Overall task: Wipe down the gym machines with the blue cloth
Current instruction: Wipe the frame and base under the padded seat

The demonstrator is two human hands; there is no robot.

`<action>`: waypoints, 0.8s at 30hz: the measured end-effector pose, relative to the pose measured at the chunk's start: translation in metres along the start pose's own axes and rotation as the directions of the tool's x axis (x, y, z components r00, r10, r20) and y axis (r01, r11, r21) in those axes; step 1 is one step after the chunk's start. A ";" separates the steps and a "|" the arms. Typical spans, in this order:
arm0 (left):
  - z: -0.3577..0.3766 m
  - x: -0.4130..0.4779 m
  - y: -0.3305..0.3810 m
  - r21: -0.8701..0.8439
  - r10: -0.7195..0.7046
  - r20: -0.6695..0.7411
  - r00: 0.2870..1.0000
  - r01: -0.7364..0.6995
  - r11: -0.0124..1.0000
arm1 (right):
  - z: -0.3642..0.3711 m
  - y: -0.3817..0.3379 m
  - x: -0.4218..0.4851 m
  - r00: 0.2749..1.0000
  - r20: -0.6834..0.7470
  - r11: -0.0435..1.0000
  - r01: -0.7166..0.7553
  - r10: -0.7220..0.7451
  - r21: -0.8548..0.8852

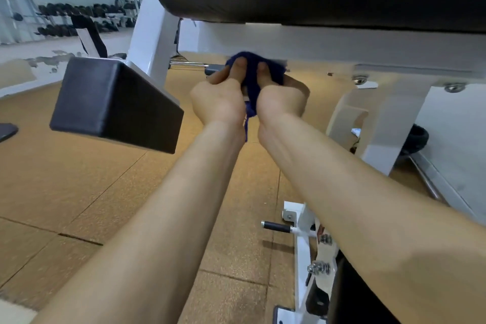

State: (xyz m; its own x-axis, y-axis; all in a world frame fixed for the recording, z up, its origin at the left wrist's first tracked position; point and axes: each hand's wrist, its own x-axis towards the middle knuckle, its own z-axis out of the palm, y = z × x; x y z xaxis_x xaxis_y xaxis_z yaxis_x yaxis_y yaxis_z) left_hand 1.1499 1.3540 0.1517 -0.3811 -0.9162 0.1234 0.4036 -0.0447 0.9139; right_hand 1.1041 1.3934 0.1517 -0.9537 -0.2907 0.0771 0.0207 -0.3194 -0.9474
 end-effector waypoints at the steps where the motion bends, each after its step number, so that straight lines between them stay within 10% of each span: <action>1: -0.004 0.002 0.002 -0.006 0.008 -0.011 1.000 -0.008 1.000 | 0.004 0.001 -0.001 1.000 0.021 1.000 -0.009 0.009 0.005; 24: 0.057 -0.028 -0.027 0.018 0.019 0.103 0.994 -0.021 1.000 | -0.056 -0.018 0.013 0.987 0.007 0.951 -0.159 0.163 0.265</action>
State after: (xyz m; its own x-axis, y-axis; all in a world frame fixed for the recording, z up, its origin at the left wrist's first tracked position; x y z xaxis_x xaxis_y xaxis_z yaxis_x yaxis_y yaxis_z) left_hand 1.1021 1.4031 0.1460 -0.4572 -0.8710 0.1798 0.3960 -0.0183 0.9181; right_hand 1.0742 1.4456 0.1524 -0.9354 -0.3453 -0.0764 0.2512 -0.4966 -0.8309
